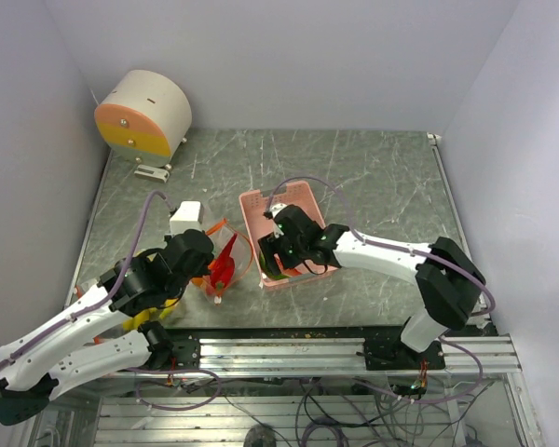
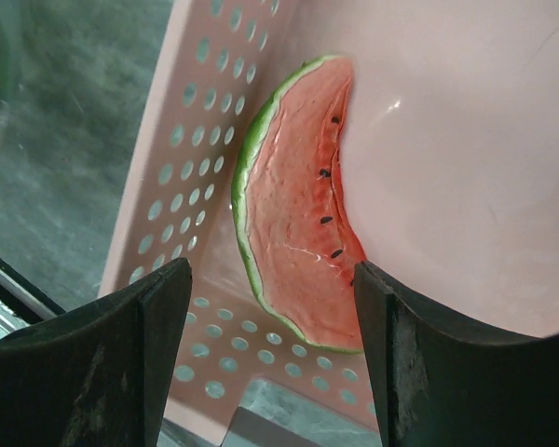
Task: Place the food in the zip-top bag and seal the zipper
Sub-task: Pick up the fake fruit from the bin.
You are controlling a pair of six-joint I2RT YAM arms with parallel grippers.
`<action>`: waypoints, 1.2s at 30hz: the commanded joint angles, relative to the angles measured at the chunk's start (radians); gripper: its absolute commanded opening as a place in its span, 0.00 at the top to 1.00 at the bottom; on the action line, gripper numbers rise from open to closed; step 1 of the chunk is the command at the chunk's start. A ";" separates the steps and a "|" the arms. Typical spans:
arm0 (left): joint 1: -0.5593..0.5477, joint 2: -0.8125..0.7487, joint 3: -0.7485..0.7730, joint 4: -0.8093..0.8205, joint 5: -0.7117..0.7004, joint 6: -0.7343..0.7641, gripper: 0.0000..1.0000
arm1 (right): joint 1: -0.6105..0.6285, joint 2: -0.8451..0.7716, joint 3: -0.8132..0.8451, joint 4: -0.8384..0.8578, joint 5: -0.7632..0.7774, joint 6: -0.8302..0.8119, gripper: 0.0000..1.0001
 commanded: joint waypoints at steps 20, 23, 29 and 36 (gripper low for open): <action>-0.001 -0.045 0.019 -0.016 -0.017 -0.019 0.93 | -0.001 0.097 -0.035 0.028 0.105 -0.020 0.82; -0.001 -0.046 0.018 -0.014 -0.017 -0.019 0.93 | 0.000 0.005 -0.036 0.005 0.172 -0.012 0.94; -0.001 -0.035 0.013 0.005 -0.010 -0.012 0.93 | 0.000 -0.228 -0.043 0.064 0.159 -0.002 1.00; -0.001 -0.004 0.011 0.047 0.003 -0.005 0.93 | 0.005 -0.412 -0.104 0.284 -0.138 0.015 1.00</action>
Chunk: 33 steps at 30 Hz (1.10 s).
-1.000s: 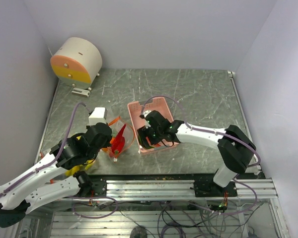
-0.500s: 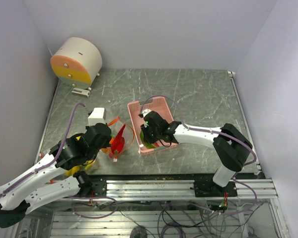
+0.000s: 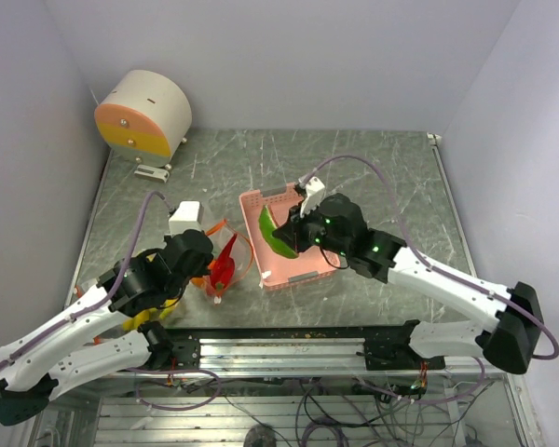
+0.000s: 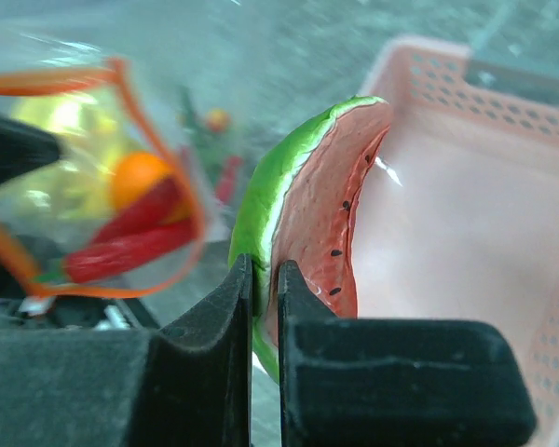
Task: Place the food in the zip-top bag and seal the zipper
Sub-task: Pick up the fake fruit from the bin, then place the fake fruit in the zipper food storage bag.
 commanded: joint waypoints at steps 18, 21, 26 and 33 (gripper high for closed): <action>-0.001 0.086 0.036 0.102 0.021 0.027 0.93 | 0.201 -0.011 -0.142 0.584 -0.217 0.163 1.00; -0.001 0.089 0.035 0.116 0.021 0.037 0.93 | 0.200 -0.017 -0.161 0.555 -0.188 0.183 1.00; -0.001 0.112 0.043 0.105 0.030 0.034 0.93 | 0.198 -0.001 -0.164 0.488 -0.126 0.208 1.00; -0.001 0.089 0.042 0.088 0.022 0.025 0.93 | 0.194 0.071 -0.131 0.436 -0.132 0.223 1.00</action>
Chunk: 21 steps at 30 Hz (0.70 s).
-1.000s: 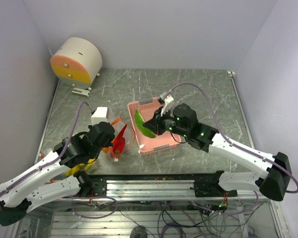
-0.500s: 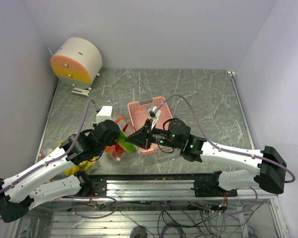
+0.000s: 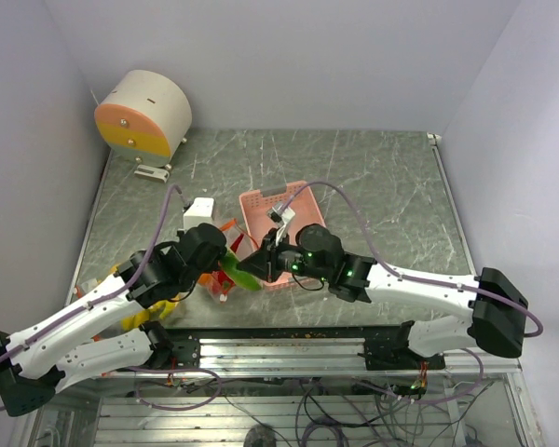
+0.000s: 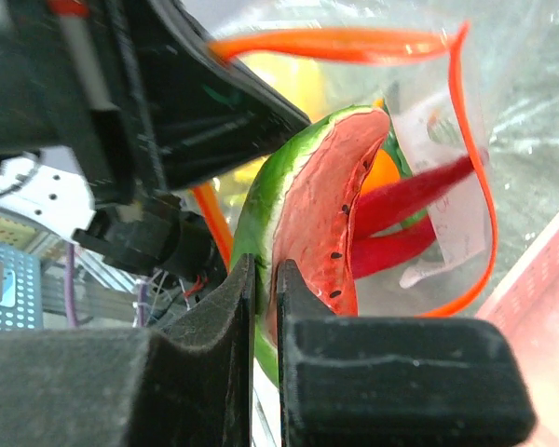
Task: Place the food in the zip-top bag and seal the zipper
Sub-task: Place the fake fruit in the zipper food storage bag.
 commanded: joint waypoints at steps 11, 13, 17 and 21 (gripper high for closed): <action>-0.001 -0.025 0.015 0.035 0.036 -0.007 0.93 | -0.010 0.223 0.328 -0.128 0.197 0.021 0.75; 0.000 -0.030 0.011 0.035 0.038 -0.009 0.93 | -0.009 0.271 0.400 -0.205 0.220 0.012 0.60; -0.001 -0.037 0.012 0.027 0.029 -0.011 0.93 | -0.001 0.264 0.385 -0.239 0.217 -0.006 0.38; 0.000 -0.031 0.014 0.034 0.025 -0.004 0.93 | 0.009 0.131 0.277 -0.221 0.271 -0.031 0.38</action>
